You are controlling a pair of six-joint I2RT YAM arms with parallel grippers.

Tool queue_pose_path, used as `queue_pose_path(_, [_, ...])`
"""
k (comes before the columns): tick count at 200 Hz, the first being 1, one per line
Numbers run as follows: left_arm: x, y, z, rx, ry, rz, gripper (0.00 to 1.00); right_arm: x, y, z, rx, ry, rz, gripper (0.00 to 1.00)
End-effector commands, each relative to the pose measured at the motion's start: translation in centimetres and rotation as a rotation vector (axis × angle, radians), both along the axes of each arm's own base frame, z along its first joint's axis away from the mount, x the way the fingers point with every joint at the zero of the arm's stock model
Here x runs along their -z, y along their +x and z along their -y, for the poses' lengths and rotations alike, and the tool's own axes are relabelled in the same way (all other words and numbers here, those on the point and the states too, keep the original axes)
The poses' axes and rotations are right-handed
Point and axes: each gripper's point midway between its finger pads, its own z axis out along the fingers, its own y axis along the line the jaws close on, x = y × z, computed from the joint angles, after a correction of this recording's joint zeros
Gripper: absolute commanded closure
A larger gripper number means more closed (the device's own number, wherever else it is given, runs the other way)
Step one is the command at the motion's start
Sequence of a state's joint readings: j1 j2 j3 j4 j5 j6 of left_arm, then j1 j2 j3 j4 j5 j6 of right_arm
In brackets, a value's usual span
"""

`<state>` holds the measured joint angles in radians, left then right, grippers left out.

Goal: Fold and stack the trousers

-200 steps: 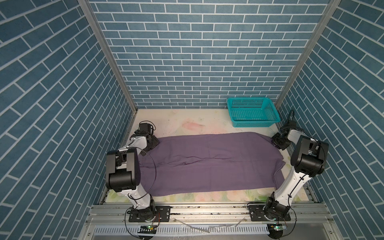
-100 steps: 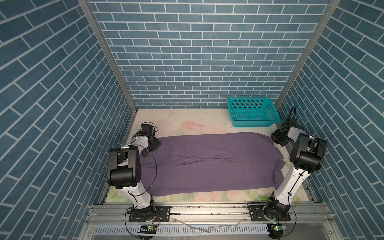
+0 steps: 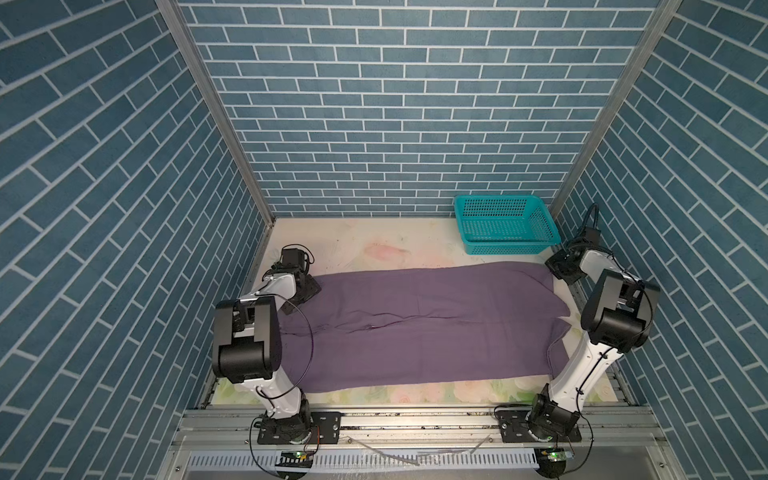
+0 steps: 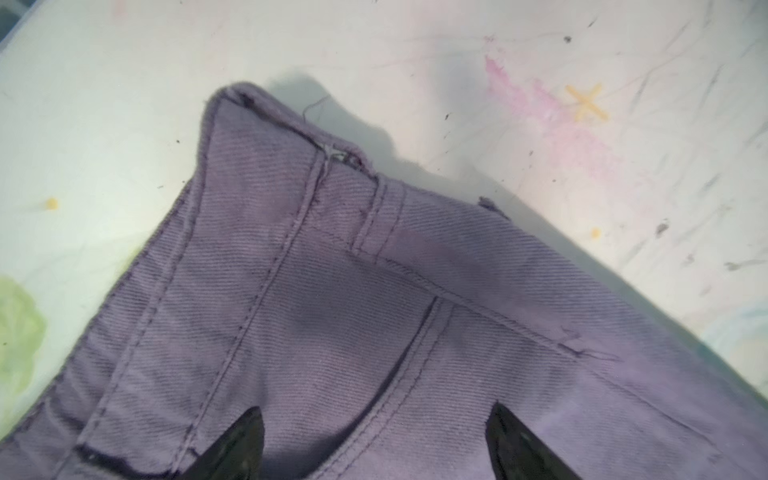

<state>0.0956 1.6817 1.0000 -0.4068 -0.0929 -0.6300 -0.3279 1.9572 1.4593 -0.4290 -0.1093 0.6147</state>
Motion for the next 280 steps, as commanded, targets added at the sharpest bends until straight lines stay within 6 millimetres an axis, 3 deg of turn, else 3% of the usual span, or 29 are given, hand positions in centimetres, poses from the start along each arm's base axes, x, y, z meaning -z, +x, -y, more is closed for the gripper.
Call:
queue_pose_path(1, [-0.5, -0.8, 0.1, 0.017, 0.016, -0.013, 0.15, -5.4, 1.3, 1.8, 0.003, -0.120, 0.093, 1.00])
queue_pose_path(40, [-0.8, -1.0, 0.2, 0.014, 0.006, -0.006, 0.15, -4.8, 3.3, 1.9, -0.040, -0.115, 0.106, 1.00])
queue_pose_path(73, [-2.4, -0.4, 0.6, 0.023, -0.009, 0.020, 0.14, -2.9, 3.1, 0.7, -0.070, -0.049, 0.082, 0.66])
queue_pose_path(108, [-4.6, -1.1, 1.0, 0.034, -0.002, 0.052, 0.17, -3.5, 0.6, -1.0, -0.077, -0.078, 0.103, 0.61])
queue_pose_path(129, [-6.3, -2.3, 1.5, 0.043, -0.004, 0.083, 0.19, -4.9, -2.1, -3.0, -0.099, -0.155, 0.099, 0.58])
queue_pose_path(149, [-8.2, -4.2, 1.6, 0.040, 0.005, 0.138, 0.19, -6.2, -5.8, -4.9, -0.095, -0.226, 0.067, 0.51])
queue_pose_path(172, [-8.8, -7.2, 1.7, 0.026, 0.005, 0.161, 0.19, -6.4, -10.9, -6.4, -0.063, -0.258, 0.021, 0.39])
queue_pose_path(182, [-8.3, -8.6, 1.9, 0.024, -0.001, 0.147, 0.24, -5.8, -13.2, -6.9, -0.046, -0.238, -0.010, 0.34])
queue_pose_path(185, [-8.3, -9.0, 1.9, 0.021, -0.003, 0.145, 0.26, -5.7, -13.9, -7.0, -0.042, -0.232, -0.015, 0.29])
queue_pose_path(190, [-8.2, -9.6, 1.9, 0.018, -0.004, 0.139, 0.29, -5.3, -14.9, -7.2, -0.037, -0.220, -0.027, 0.06])
queue_pose_path(194, [-8.2, -10.2, 1.9, 0.017, -0.005, 0.134, 0.30, -5.0, -15.8, -7.4, -0.037, -0.210, -0.040, 0.01])
queue_pose_path(218, [-8.0, -12.8, 2.3, 0.024, -0.019, 0.104, 0.33, -3.2, -20.2, -8.1, -0.022, -0.183, -0.102, 0.01])
queue_pose_path(238, [-7.6, -14.8, 2.9, 0.025, -0.057, 0.119, 0.24, -2.4, -23.0, -8.4, 0.010, -0.165, -0.127, 0.01])
queue_pose_path(256, [-7.1, -16.5, 3.6, 0.025, -0.099, 0.128, 0.14, -1.6, -24.9, -8.5, 0.064, -0.132, -0.145, 0.01])
queue_pose_path(280, [-6.7, -17.4, 4.7, 0.028, -0.159, 0.164, 0.08, -0.6, -26.3, -9.0, 0.079, -0.097, -0.198, 0.01])
